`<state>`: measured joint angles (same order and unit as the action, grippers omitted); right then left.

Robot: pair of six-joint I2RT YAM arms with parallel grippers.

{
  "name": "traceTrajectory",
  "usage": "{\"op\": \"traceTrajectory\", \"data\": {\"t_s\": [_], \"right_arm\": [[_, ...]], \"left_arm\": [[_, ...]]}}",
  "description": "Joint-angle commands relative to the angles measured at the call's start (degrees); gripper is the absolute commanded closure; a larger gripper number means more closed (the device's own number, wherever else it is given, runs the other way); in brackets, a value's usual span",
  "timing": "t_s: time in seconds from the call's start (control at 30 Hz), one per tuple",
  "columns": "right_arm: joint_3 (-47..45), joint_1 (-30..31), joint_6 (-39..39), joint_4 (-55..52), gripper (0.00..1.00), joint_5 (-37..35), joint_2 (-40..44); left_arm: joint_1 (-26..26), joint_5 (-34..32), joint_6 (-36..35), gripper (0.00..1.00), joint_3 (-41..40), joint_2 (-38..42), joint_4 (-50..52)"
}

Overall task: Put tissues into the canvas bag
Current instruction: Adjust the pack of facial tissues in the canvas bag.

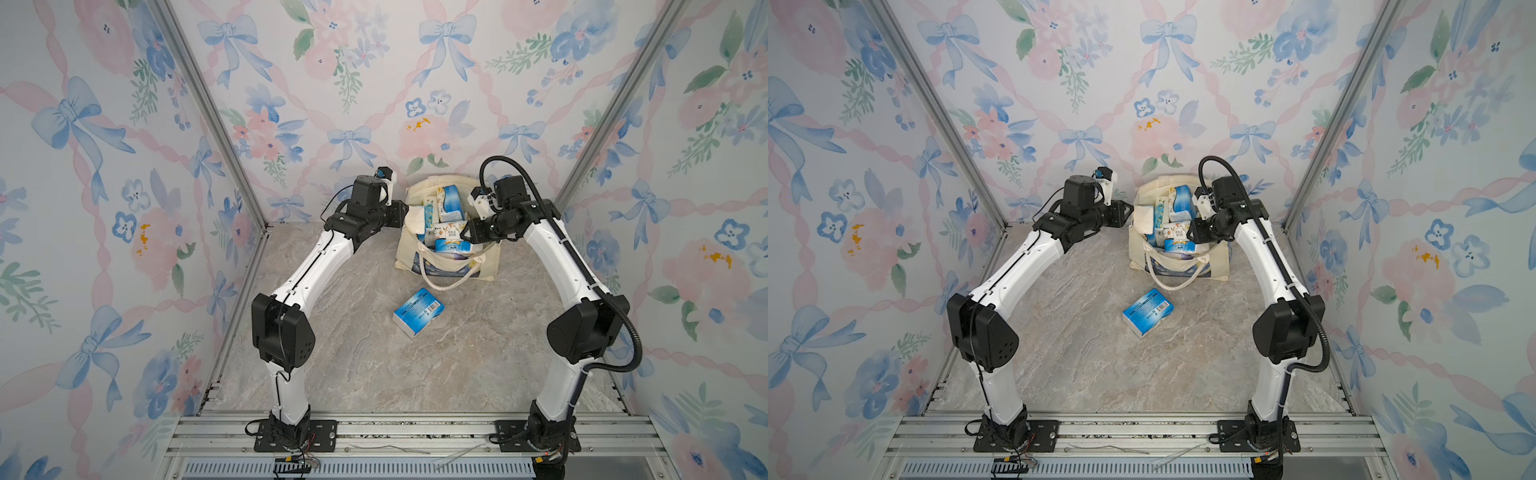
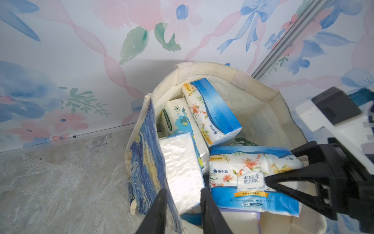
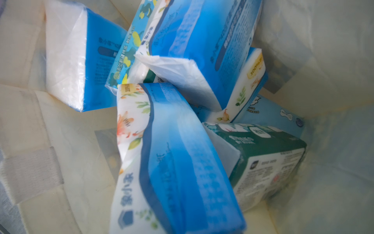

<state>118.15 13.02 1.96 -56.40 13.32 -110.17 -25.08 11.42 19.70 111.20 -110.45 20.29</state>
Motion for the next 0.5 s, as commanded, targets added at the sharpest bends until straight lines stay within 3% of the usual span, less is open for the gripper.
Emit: {"op": "traceTrajectory", "data": {"t_s": [0.0, 0.23, 0.27, 0.37, 0.47], "right_arm": [[0.02, -0.24, 0.01, -1.43, 0.59, -0.85, 0.65], [-0.79, -0.18, 0.06, -0.82, 0.58, -0.53, 1.55], [-0.98, -0.21, 0.05, -0.7, 0.58, -0.47, 1.55], [-1.18, -0.19, -0.03, -0.63, 0.58, -0.4, 1.7], [-1.44, -0.19, -0.12, -0.25, 0.55, -0.49, 1.92]], "left_arm": [[0.51, 0.6, -1.16, 0.65, 3.22, -3.98, 0.61], [0.56, 0.8, -1.64, 0.58, 7.08, -8.99, 0.87], [0.47, 0.38, -1.96, 0.59, 7.4, -9.34, 1.3], [0.38, -1.14, -2.47, 0.76, 7.46, -9.81, 2.03], [0.19, -2.57, -2.74, 0.78, 6.97, -9.55, 2.19]]}}
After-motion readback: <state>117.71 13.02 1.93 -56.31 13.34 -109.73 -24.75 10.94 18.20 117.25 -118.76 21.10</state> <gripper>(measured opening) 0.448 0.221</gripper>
